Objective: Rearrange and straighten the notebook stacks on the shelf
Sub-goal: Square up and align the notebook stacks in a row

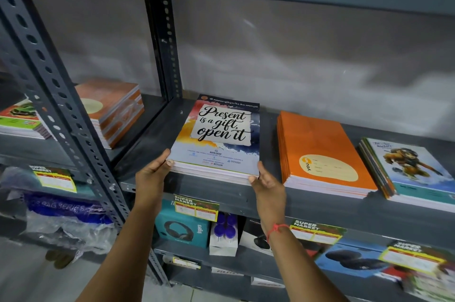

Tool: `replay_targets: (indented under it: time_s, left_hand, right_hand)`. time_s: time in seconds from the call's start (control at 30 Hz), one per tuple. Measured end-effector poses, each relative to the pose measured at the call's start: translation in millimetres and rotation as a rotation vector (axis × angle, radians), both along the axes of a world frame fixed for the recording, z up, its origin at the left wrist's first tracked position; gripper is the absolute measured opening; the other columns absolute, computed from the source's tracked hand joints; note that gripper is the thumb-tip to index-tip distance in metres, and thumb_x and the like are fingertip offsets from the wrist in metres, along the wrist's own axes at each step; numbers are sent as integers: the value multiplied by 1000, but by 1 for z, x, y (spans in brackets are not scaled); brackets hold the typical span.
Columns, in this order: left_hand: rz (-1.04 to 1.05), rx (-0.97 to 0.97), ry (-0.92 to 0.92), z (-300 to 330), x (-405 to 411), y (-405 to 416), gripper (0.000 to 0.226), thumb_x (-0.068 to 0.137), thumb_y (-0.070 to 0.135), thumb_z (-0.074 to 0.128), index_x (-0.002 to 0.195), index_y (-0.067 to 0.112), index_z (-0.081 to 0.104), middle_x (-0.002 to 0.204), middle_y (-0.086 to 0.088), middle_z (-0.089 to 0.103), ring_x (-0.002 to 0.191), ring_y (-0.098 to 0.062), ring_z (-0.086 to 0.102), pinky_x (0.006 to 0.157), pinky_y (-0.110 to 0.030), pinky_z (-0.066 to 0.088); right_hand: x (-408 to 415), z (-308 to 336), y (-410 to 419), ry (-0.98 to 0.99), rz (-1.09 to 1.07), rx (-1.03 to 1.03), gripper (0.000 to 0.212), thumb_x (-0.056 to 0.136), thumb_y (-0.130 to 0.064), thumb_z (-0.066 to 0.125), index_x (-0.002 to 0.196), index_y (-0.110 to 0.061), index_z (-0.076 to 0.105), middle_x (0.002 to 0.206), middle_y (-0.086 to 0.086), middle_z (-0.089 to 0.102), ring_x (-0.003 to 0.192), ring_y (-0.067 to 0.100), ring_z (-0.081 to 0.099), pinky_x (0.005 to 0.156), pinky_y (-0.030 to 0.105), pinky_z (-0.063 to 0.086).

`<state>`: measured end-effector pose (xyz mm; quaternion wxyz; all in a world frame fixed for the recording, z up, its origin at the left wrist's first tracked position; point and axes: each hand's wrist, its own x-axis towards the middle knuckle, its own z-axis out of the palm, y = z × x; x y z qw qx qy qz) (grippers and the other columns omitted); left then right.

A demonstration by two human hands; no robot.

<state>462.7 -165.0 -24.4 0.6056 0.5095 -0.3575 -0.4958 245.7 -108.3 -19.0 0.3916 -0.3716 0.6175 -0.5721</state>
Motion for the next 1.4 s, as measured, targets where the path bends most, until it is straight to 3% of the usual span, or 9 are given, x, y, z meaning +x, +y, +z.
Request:
replay_targets:
  time_s: [0.6,0.8,0.9,0.97,1.1,1.2,1.23,1.3,1.4]
  left_hand:
    - [21,12,-16,4,0,3,39,89,-1,55,128,1,53,122,-5,58,112,-16,55,100,-29,40]
    - [57,33,4,1,2,2,39,86,0,59,125,1,56,120,-8,62,108,-19,57,101,-32,42]
    - [57,49,-14,4,0,3,39,86,0,58,125,2,56,124,-9,60,109,-18,56,97,-30,42]
    - [75,66,-69,9,-2,7,37,88,2,57,125,4,57,126,-9,61,110,-19,56,92,-29,45]
    - [301,46,-444,30,-29,26,33,92,10,52,124,5,59,124,-17,64,106,-31,62,97,-37,47]
    - [356,-96,-528,47,-76,52,33,93,9,50,124,8,59,121,-16,66,102,-33,66,100,-43,48]
    - [317,-148,-517,50,-96,59,32,92,8,51,123,9,60,121,-13,66,105,-25,65,103,-38,45]
    - [196,-217,-528,51,-134,71,31,91,6,54,121,9,62,117,-8,67,103,-10,61,99,-24,40]
    - [-5,-212,-508,43,-187,75,32,91,1,52,120,7,62,115,-6,69,107,-17,61,96,-26,47]
  right_hand:
    - [4,0,3,28,-50,-21,42,86,-12,61,128,-14,55,132,4,59,108,1,50,93,15,38]
    - [7,-3,2,143,-119,-37,39,86,-13,61,125,-12,57,126,8,63,101,2,54,67,-12,36]
    - [8,1,3,187,-117,-23,39,87,-15,60,127,-13,57,127,7,62,99,1,52,75,-8,35]
    - [7,6,5,179,-81,-1,41,89,-16,58,130,-15,54,129,5,62,98,0,51,84,4,36]
    - [1,14,21,205,-139,-40,41,90,-9,55,131,-14,53,122,7,67,101,14,64,81,2,40]
    - [-28,25,38,274,-320,-185,41,86,2,52,121,-17,64,95,4,75,69,18,66,64,7,47]
    - [-46,30,43,294,-363,-237,43,85,3,52,121,-18,63,102,3,73,73,16,65,68,7,47]
    - [-87,35,47,304,-464,-310,45,86,2,52,127,-17,56,128,4,61,111,21,60,95,21,45]
    - [-152,33,51,256,-542,-239,49,92,-9,50,140,-14,41,148,6,41,137,23,36,110,29,30]
